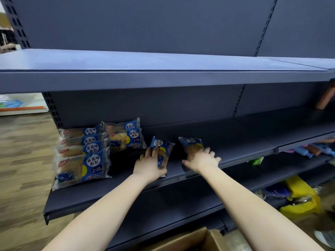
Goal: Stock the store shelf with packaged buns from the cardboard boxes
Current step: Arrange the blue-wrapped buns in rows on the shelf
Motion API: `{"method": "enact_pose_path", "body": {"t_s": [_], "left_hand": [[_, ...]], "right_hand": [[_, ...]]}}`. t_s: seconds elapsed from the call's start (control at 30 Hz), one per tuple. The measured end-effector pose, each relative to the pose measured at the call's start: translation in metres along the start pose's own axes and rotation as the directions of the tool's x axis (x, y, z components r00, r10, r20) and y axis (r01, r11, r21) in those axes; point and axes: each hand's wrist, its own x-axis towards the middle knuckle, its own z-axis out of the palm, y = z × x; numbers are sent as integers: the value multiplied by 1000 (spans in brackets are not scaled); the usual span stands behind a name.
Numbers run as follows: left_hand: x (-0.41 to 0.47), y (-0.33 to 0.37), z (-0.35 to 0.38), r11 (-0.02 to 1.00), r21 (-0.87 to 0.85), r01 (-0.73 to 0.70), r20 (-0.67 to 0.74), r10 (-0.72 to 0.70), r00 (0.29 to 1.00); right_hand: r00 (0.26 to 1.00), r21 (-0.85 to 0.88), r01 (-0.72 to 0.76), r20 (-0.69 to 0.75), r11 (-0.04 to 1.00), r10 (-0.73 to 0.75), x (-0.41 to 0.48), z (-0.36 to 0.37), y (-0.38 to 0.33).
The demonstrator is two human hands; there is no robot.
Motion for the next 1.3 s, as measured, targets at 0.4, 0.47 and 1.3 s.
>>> {"method": "enact_pose_path", "body": {"t_s": [0.4, 0.47, 1.3], "left_hand": [[-5, -12, -11, 987, 122, -104, 58, 97, 994], [-4, -17, -9, 971, 204, -122, -15, 128, 992], [-24, -20, 6, 984, 123, -130, -119, 145, 982]], "right_hand": [[976, 85, 124, -189, 989, -106, -5, 2, 4], [979, 152, 115, -186, 982, -86, -4, 5, 6], [824, -328, 529, -22, 783, -566, 15, -9, 32]]}}
